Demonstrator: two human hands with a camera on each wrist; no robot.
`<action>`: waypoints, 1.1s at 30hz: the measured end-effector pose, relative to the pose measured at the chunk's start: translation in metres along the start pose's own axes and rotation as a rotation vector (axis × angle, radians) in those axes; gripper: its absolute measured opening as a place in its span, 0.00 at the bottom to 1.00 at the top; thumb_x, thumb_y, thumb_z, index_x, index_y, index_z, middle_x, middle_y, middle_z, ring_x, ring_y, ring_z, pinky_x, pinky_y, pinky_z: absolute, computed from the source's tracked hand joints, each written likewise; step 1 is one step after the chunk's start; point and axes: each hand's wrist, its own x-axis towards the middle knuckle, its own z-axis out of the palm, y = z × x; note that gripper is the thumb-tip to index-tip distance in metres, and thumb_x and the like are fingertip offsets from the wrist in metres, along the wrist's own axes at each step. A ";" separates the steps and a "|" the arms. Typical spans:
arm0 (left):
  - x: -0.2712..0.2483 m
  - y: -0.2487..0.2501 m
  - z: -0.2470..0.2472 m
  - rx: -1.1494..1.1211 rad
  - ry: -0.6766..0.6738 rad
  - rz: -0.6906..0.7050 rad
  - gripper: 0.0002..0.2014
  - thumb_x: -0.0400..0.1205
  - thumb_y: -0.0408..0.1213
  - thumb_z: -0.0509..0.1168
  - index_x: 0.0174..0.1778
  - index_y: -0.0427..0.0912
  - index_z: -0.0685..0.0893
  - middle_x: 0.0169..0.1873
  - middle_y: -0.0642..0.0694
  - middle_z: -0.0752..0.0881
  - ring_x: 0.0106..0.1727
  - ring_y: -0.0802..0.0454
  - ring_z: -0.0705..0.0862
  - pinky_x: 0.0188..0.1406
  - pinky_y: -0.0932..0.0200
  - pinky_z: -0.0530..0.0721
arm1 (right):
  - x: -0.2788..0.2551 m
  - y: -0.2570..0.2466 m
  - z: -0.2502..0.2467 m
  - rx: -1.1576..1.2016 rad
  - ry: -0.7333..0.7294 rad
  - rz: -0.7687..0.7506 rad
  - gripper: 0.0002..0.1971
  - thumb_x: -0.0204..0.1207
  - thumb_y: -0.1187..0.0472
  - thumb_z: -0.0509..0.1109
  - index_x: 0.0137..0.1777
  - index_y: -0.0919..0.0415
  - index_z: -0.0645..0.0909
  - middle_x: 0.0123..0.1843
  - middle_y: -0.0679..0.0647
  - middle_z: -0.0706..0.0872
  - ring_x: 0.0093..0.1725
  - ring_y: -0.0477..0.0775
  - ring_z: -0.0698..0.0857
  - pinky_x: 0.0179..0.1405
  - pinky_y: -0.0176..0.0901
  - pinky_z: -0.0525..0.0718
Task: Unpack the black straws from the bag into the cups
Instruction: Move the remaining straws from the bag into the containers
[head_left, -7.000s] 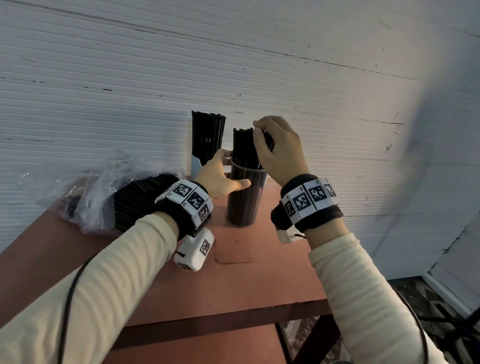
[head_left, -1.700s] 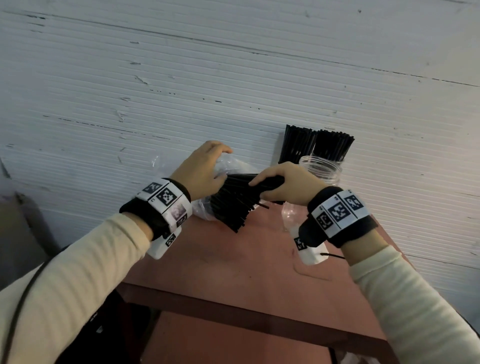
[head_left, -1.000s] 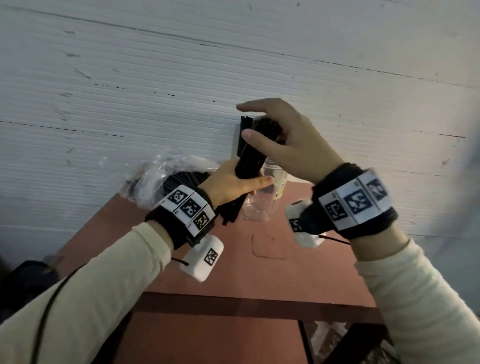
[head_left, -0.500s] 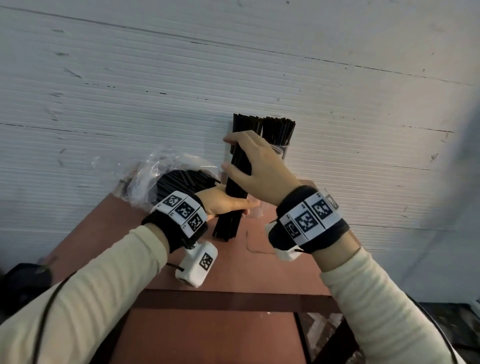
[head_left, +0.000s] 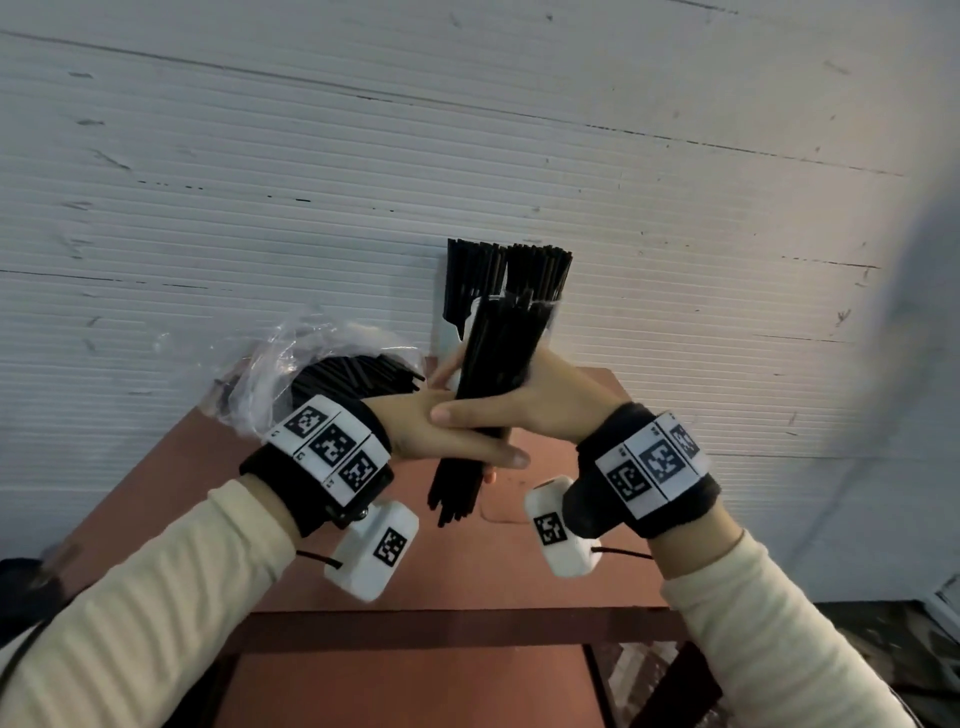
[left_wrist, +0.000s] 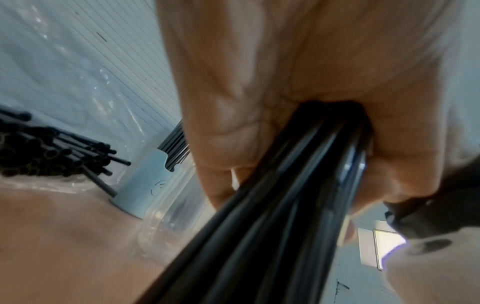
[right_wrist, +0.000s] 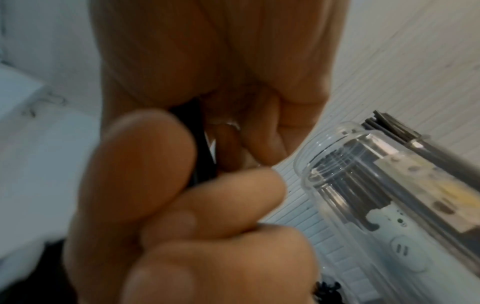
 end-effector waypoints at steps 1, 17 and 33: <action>0.003 -0.003 0.003 -0.078 0.016 0.014 0.08 0.77 0.44 0.74 0.34 0.45 0.88 0.35 0.49 0.89 0.43 0.64 0.86 0.58 0.62 0.77 | 0.000 -0.001 0.000 -0.011 0.008 -0.031 0.07 0.71 0.58 0.79 0.47 0.57 0.87 0.43 0.47 0.89 0.47 0.44 0.87 0.51 0.43 0.86; 0.081 -0.020 -0.028 -0.176 0.677 -0.051 0.61 0.65 0.45 0.83 0.84 0.49 0.46 0.83 0.49 0.57 0.82 0.51 0.60 0.73 0.58 0.59 | 0.054 -0.011 -0.105 0.095 0.855 -0.018 0.05 0.70 0.63 0.73 0.37 0.62 0.79 0.32 0.51 0.80 0.27 0.41 0.78 0.24 0.31 0.74; 0.084 -0.030 -0.027 -0.239 0.665 -0.038 0.47 0.68 0.39 0.81 0.80 0.47 0.62 0.60 0.57 0.79 0.61 0.60 0.78 0.54 0.70 0.72 | 0.090 0.021 -0.083 -0.484 0.027 0.569 0.20 0.67 0.41 0.78 0.41 0.58 0.82 0.38 0.50 0.86 0.34 0.48 0.81 0.37 0.39 0.79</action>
